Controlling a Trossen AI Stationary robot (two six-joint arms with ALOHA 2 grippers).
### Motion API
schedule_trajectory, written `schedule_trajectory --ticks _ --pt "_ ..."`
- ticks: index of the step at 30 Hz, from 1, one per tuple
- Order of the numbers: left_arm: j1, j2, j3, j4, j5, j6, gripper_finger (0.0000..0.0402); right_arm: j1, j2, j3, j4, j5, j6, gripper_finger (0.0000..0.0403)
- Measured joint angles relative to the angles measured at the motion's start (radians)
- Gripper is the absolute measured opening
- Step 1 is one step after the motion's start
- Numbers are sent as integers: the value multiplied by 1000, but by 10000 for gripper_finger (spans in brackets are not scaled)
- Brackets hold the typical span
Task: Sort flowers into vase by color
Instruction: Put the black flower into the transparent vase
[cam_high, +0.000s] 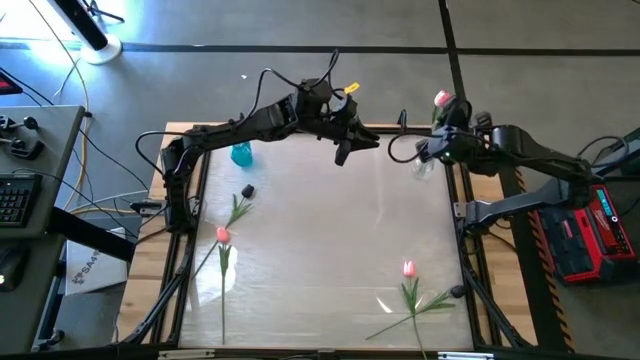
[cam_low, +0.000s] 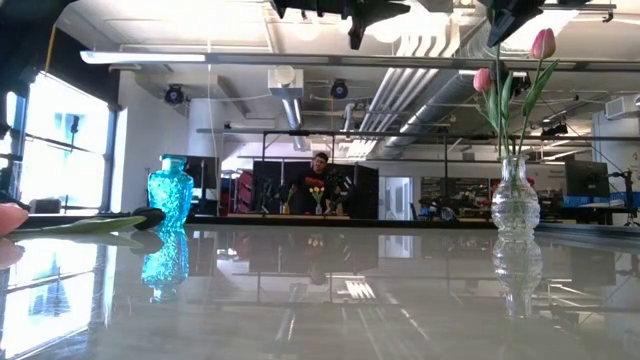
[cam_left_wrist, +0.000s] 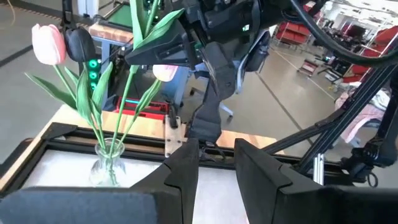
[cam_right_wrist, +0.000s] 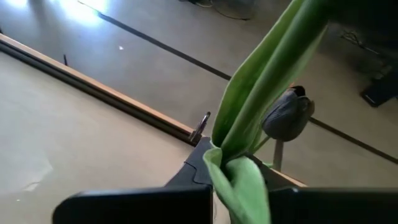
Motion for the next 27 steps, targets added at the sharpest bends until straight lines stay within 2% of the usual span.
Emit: schedule_trajectory --ticks 7,16,27 --pt "-1 0 0 -6 1 3 92 -37 -1 0 -17 4 1 1" --pt "-3 0 0 -24 3 26 92 -36 -26 1 26 -47 -3 0" --pt "-1 0 0 -23 3 50 92 -37 -32 2 71 10 -62 0"
